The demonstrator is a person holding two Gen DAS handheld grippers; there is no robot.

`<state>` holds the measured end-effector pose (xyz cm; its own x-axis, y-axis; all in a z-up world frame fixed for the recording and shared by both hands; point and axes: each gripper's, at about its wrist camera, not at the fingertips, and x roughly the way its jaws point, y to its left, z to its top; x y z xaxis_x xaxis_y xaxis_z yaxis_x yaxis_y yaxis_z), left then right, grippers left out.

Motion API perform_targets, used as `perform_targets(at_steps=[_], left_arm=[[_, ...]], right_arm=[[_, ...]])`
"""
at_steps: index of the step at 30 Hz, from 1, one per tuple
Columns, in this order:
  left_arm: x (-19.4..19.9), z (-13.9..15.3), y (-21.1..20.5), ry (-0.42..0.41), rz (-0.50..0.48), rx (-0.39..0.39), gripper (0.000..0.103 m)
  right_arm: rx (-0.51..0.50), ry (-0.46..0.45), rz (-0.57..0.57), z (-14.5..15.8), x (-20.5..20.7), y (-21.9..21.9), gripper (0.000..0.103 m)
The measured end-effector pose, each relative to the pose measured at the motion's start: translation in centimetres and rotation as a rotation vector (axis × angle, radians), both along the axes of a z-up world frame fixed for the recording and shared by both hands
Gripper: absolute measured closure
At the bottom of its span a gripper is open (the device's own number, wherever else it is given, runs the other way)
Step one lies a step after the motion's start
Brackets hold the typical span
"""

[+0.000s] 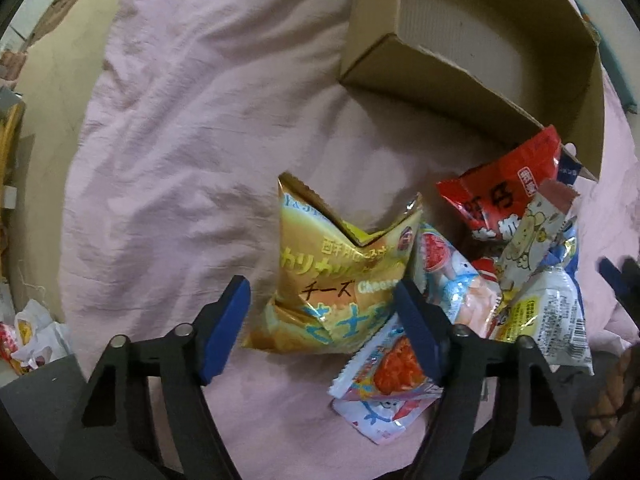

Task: Organize snacks
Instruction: 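Grasp the yellow chip bag with left tool while right tool grasps blue chip bag, then carry both bags into the box and open both tools to drop them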

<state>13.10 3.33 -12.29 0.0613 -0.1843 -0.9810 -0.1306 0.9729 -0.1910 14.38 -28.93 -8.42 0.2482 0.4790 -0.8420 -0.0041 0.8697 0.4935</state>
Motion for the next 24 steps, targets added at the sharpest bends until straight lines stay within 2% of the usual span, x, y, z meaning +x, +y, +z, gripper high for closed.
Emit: perform_targets(at_steps=[1, 4, 7, 12, 14, 16, 18, 24], left_arm=[[0.0, -0.1, -0.1, 0.001, 0.002, -0.01, 0.038], [0.0, -0.2, -0.5, -0.007, -0.002, -0.031, 0.045], [-0.1, -0.1, -0.7, -0.003, 0.003, -0.047, 0.05], [0.1, -1.3, 0.2, -0.002, 0.005, -0.051, 0.054], [0.2, -0.9, 0.5, -0.004, -0.004, -0.038, 0.062], [0.3, -0.5, 0.2, -0.012, -0.007, -0.046, 0.066], [0.0, 0.3, 0.1, -0.035, -0.014, -0.046, 0.067], [-1.0, 2.9, 1.8, -0.128, 0.013, 0.004, 0.068]], right_arm=[[0.008, 0.02, 0.008, -0.6, 0.3, 0.3, 0.032], [-0.008, 0.069, 0.037, -2.3, 1.3, 1.3, 0.04], [-0.003, 0.112, 0.063, -3.7, 1.2, 1.9, 0.047], [0.0, 0.142, 0.072, -4.4, -0.2, 1.4, 0.048], [0.046, 0.153, 0.064, -4.5, -0.7, 0.8, 0.058], [0.059, 0.131, 0.065, -4.0, -1.0, 0.5, 0.067], [0.062, 0.096, 0.061, -2.9, -1.3, -0.2, 0.071], [0.049, -0.03, 0.046, 1.3, -3.0, -2.5, 0.073]])
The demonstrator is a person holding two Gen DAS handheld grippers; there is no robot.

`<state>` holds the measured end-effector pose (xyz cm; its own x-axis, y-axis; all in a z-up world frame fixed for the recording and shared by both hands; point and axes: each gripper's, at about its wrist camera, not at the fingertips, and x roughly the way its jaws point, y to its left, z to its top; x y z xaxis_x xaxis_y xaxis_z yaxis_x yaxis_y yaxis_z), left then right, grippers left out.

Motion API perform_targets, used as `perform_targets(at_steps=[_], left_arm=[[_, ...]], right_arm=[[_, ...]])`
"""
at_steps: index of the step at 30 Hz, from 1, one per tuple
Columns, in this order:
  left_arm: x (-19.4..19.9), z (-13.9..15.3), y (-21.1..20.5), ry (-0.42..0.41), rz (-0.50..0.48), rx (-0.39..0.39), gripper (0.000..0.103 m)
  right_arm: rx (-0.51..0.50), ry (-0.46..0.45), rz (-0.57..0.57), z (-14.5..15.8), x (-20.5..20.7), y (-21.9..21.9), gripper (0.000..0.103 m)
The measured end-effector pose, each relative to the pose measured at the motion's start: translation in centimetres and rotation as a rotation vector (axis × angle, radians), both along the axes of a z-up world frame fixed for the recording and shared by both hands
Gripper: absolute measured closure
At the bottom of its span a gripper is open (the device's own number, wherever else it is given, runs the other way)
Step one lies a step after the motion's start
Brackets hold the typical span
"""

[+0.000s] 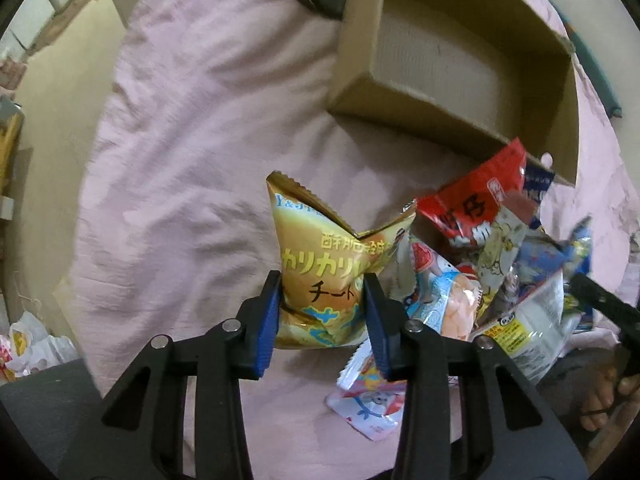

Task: Organize snacks
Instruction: 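Carry both bags into the box and open both tools to drop them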

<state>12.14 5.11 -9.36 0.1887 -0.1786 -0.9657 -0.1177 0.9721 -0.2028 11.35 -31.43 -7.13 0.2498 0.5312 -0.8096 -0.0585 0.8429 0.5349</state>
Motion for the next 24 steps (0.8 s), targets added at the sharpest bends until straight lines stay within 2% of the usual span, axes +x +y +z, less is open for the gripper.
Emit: perform_targets(at_steps=[6, 9, 14, 18, 24], left_arm=[[-0.4, 2.6, 1.6, -0.079, 0.034, -0.019, 0.068], [-0.1, 4.1, 0.9, -0.108, 0.035, -0.051, 0.068], [0.8, 7.3, -0.3, -0.191, 0.001, -0.042, 0.068], [2.9, 9.6, -0.7, -0.239, 0.0, -0.052, 0.068], [5.6, 11.3, -1.8, -0.274, -0.013, -0.062, 0.068]], right_arm=[[0.066, -0.075, -0.075, 3.4, -0.6, -2.9, 0.073], [0.136, -0.14, -0.08, 5.4, -0.6, -3.0, 0.073], [0.146, -0.222, -0.077, 8.2, 0.3, -2.1, 0.073], [0.17, -0.253, -0.083, 9.2, 1.7, -0.9, 0.073], [0.203, -0.274, -0.095, 9.5, 5.7, 0.9, 0.073]])
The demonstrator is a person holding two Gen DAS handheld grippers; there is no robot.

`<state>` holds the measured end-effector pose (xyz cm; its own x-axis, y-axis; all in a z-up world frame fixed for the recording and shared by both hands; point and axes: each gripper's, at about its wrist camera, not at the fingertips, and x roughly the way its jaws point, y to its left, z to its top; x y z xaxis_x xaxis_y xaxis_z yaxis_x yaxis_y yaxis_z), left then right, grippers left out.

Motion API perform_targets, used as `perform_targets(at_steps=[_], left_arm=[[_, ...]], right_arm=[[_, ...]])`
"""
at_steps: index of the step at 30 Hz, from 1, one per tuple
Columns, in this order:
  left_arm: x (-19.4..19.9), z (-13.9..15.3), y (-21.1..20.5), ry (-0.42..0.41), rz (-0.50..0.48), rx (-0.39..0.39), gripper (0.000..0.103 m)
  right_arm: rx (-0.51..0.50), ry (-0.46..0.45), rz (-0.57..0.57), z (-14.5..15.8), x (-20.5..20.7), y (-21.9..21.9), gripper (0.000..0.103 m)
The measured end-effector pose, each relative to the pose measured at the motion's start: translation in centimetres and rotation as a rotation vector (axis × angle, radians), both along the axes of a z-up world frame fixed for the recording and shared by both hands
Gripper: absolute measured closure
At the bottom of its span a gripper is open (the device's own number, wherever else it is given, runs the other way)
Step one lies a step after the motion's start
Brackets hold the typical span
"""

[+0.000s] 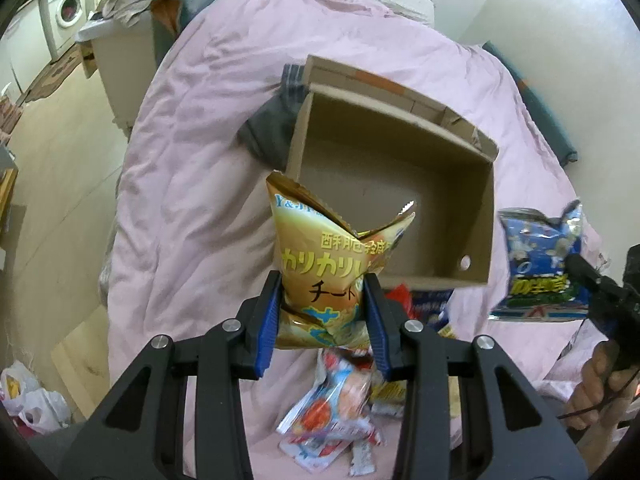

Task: Organize snacks
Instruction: 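Carry both bags into the box and open both tools to drop them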

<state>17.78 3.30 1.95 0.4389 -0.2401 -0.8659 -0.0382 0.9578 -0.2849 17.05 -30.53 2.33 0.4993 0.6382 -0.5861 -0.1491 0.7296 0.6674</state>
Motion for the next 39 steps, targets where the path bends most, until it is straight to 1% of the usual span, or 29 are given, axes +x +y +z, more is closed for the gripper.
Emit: perform_targets(at_steps=[5, 12, 16, 20, 22, 25, 26, 28, 32, 35, 39], left_arm=[[2.9, -0.2, -1.4, -0.009, -0.016, 0.01, 0.068], [6.4, -2.4, -3.4, 0.008, -0.041, 0.017, 0.068], [7.2, -4.0, -4.3, 0.017, -0.071, 0.018, 0.068], [8.0, -5.5, -4.8, 0.026, -0.084, 0.04, 0.068], [8.2, -5.7, -4.8, 0.016, -0.083, 0.055, 0.068], [8.3, -5.9, -5.5, -0.02, -0.084, 0.122, 0.068], [8.3, -5.8, -5.8, -0.026, -0.095, 0.128, 0.068], [8.3, -5.9, -6.6, -0.032, -0.12, 0.123, 0.067], [8.0, -6.3, -7.3, -0.042, -0.141, 0.155, 0.067], [8.0, -6.8, -7.4, -0.033, -0.145, 0.156, 0.067], [8.3, -7.3, -7.2, -0.019, -0.129, 0.149, 0.067]], right_arm=[[0.01, 0.016, -0.012, -1.4, 2.7, 0.5, 0.073], [0.003, 0.061, -0.019, -4.5, 6.0, 1.1, 0.074], [-0.003, 0.079, -0.013, -6.6, 6.9, 1.4, 0.074], [-0.004, 0.114, -0.023, -8.6, 7.4, 1.5, 0.074], [-0.017, 0.115, -0.028, -8.8, 7.7, 1.7, 0.074], [-0.03, 0.107, -0.023, -8.8, 8.1, 1.9, 0.074], [-0.035, 0.105, -0.021, -8.8, 8.3, 1.9, 0.074], [-0.049, 0.101, -0.022, -8.9, 8.4, 2.0, 0.074], [-0.048, 0.139, -0.029, -10.0, 8.7, 2.0, 0.074], [-0.051, 0.168, -0.028, -10.7, 8.6, 2.4, 0.074], [-0.059, 0.173, -0.017, -10.9, 8.4, 2.9, 0.074]])
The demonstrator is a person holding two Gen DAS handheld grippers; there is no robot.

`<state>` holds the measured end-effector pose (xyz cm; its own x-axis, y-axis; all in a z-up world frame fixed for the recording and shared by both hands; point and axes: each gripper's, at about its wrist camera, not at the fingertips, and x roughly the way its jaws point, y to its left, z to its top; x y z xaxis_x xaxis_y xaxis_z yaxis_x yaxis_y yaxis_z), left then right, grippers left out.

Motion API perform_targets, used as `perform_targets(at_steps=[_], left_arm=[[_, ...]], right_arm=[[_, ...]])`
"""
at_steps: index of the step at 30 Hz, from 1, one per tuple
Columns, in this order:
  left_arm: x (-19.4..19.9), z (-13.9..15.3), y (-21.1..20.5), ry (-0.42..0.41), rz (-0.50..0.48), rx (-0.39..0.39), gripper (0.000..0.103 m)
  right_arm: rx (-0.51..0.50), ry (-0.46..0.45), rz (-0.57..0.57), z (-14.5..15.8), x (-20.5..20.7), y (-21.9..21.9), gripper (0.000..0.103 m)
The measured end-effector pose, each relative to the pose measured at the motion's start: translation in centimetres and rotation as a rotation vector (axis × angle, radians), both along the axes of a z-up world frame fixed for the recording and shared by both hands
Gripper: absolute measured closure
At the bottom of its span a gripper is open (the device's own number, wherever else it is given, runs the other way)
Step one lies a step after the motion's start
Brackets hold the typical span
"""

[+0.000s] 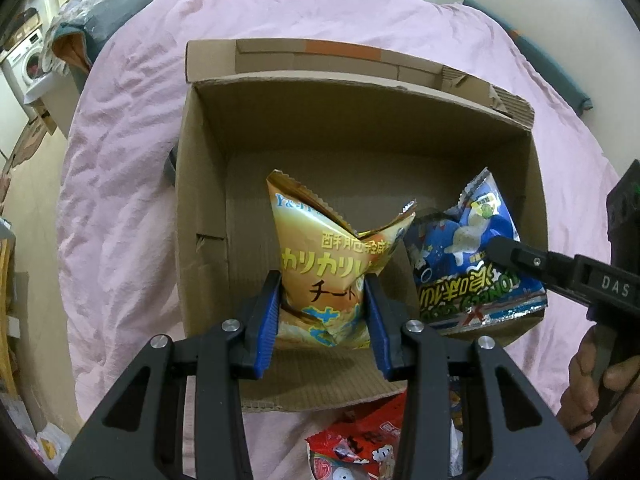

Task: Organize snacks
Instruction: 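Carry both bags into the box and open both tools to drop them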

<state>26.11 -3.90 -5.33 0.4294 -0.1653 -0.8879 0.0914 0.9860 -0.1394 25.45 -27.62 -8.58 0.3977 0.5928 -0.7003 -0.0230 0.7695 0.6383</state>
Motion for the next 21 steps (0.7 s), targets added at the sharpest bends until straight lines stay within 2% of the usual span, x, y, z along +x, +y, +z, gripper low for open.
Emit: perform_targets(at_steps=[6, 17, 21], left_arm=[[-0.14, 0.15, 0.3, -0.007, 0.01, -0.018, 0.066], [-0.2, 0.56, 0.53, -0.021, 0.018, 0.0, 0.065], [-0.23, 0.89, 0.55, -0.032, 0.015, -0.001, 0.05]], right_arm=[[-0.011, 0.004, 0.004, 0.09, 0.11, 0.15, 0.074], [-0.061, -0.028, 0.025, 0.53, 0.21, 0.81, 0.073], [-0.075, -0.04, 0.036, 0.69, 0.08, 0.85, 0.072]])
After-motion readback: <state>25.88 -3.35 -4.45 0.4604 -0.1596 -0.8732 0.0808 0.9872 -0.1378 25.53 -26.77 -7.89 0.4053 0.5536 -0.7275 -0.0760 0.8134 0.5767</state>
